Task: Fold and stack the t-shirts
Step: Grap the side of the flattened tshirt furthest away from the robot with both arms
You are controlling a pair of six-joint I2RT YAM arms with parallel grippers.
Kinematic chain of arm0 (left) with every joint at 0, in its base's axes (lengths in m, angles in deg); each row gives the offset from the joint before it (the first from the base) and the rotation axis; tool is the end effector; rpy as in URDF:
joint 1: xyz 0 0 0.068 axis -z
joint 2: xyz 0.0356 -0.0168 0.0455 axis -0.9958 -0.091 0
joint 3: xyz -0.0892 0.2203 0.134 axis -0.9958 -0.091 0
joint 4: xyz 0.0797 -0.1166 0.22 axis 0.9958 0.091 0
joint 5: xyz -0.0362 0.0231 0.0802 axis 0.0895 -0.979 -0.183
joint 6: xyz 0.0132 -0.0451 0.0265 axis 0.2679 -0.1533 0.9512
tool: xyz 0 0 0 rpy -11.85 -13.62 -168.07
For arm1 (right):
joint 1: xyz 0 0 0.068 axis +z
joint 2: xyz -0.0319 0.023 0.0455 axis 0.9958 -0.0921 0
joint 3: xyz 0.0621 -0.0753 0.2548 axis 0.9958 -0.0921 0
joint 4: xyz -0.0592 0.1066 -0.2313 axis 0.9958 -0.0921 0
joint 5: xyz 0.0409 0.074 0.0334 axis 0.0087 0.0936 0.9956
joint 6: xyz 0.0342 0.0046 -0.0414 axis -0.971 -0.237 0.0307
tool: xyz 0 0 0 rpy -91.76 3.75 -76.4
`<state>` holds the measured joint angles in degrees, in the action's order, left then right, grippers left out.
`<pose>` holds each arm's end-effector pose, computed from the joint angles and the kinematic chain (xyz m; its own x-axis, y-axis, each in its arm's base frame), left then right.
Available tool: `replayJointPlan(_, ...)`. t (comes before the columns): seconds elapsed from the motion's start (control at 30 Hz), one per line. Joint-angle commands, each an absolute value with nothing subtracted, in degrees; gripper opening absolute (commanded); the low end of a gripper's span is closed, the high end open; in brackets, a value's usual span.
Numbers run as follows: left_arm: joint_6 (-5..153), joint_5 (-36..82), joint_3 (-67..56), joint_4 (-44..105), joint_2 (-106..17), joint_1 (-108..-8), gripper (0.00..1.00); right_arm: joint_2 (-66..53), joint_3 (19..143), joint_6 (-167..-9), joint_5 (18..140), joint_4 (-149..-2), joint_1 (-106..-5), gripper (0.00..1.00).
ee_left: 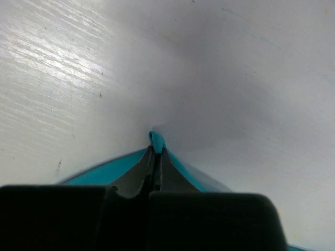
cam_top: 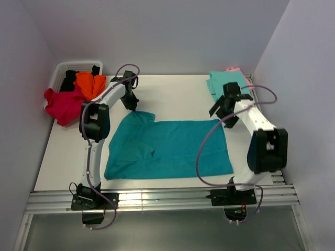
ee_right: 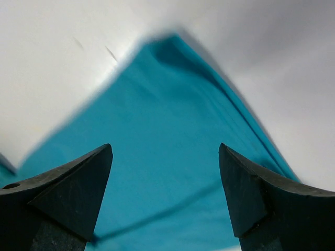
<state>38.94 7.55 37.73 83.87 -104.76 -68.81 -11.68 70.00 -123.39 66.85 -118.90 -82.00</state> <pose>0.4753 -0.1314 0.1679 -0.7924 -0.5297 -0.3024 -0.5080 0.8476 -0.1536 0.2978 0.0115 0.2413 -0.6878 0.6387 -0.3450 0.5997 0.7677 0.2257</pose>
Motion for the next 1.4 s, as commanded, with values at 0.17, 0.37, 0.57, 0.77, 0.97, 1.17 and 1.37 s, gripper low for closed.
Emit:
replayJointPlan(0.17,42.21,7.35,34.06,86.26,-100.37,-68.96,0.0,-32.51,93.32,-120.96,61.08,-116.94,-82.26,0.86)
replayJointPlan(0.37,42.92,7.09,35.38,87.07,-100.28,-69.04,0.0,-38.23,98.35,-122.36,57.48,-121.16,-82.34,0.82)
replayJointPlan(0.57,42.65,7.61,36.88,89.27,-100.81,-69.05,0.0,-35.51,90.11,-125.79,60.46,-118.98,-82.43,0.75)
replayJointPlan(0.77,42.3,7.53,36.53,89.62,-101.42,-69.04,0.0,-37.0,89.39,-126.94,61.26,-119.32,-81.99,0.67)
replayJointPlan(0.97,42.48,7.09,33.98,88.91,-100.11,-69.04,0.0,-38.76,88.85,-125.36,61.17,-117.39,-81.91,0.42)
replayJointPlan(1.17,42.65,6.56,31.18,88.3,-98.18,-69.04,0.0,-40.87,89.12,-125.0,61.7,-117.21,-81.82,0.02)
replayJointPlan(1.37,43.09,4.37,33.27,89.7,-97.21,-69.04,0.0,-39.2,89.64,-124.48,61.7,-117.99,-81.91,0.0)
